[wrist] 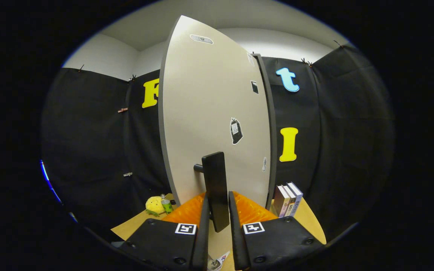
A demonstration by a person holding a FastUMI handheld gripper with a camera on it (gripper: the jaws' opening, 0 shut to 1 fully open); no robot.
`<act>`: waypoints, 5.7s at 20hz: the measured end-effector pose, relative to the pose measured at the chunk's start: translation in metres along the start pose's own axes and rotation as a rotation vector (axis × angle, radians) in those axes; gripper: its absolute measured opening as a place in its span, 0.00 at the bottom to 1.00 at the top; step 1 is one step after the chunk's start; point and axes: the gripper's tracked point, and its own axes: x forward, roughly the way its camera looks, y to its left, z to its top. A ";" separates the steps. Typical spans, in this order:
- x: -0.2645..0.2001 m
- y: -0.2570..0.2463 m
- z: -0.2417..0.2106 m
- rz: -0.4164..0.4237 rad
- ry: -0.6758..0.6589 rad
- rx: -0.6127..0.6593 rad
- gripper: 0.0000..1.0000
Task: Open the shoe cabinet door, grab the shoes and put them into the shoe cabinet, then close the shoe cabinet door.
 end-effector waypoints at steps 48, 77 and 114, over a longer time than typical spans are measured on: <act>-0.004 0.029 -0.483 -0.208 0.710 -0.010 0.26; 0.057 0.020 -0.504 -0.197 0.623 0.028 0.05; 0.228 -0.001 -0.108 -0.190 0.257 -0.071 0.05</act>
